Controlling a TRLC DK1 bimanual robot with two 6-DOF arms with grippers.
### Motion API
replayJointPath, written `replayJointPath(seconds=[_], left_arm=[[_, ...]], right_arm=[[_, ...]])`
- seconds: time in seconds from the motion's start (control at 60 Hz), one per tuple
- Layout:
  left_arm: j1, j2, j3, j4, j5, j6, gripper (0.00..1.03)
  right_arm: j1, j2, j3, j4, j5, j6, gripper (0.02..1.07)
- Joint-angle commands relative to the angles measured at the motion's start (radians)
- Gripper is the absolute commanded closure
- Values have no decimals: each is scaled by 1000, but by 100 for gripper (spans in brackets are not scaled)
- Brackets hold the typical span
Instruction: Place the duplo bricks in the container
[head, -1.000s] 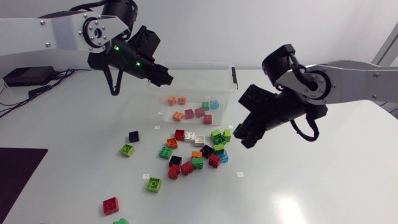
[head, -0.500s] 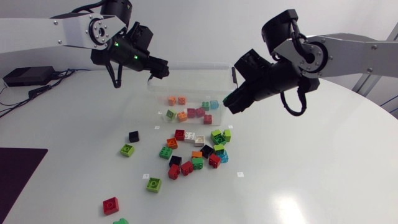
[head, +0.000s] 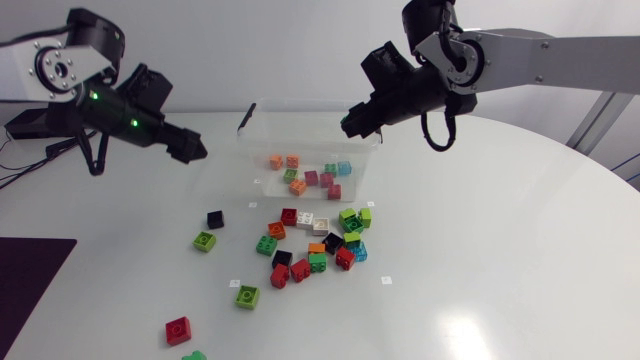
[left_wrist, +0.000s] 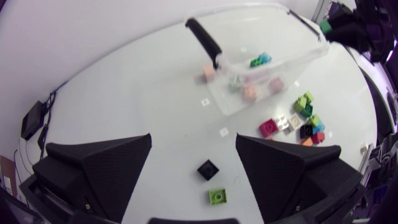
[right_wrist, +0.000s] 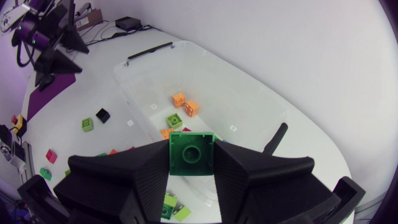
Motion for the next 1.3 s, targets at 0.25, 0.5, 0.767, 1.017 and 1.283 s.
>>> replayJointPath(seconds=[0.25, 0.5, 0.767, 1.017, 1.283], left_arm=[[30, 4, -202, -21, 14, 214, 9], [-5, 104, -158, 16, 45, 390, 9], [-39, 208, -41, 8, 37, 511, 9], [-30, 311, 41, -55, 16, 671, 10], [-7, 409, 109, -129, 14, 798, 10]], right_arm=[[-2, 128, 113, 53, 33, 50, 77], [7, 189, 178, 65, 67, 53, 61], [7, 185, 179, 56, 88, 53, 8], [16, 57, 59, 53, 85, 37, 7], [23, -104, -140, 59, 77, 2, 7]])
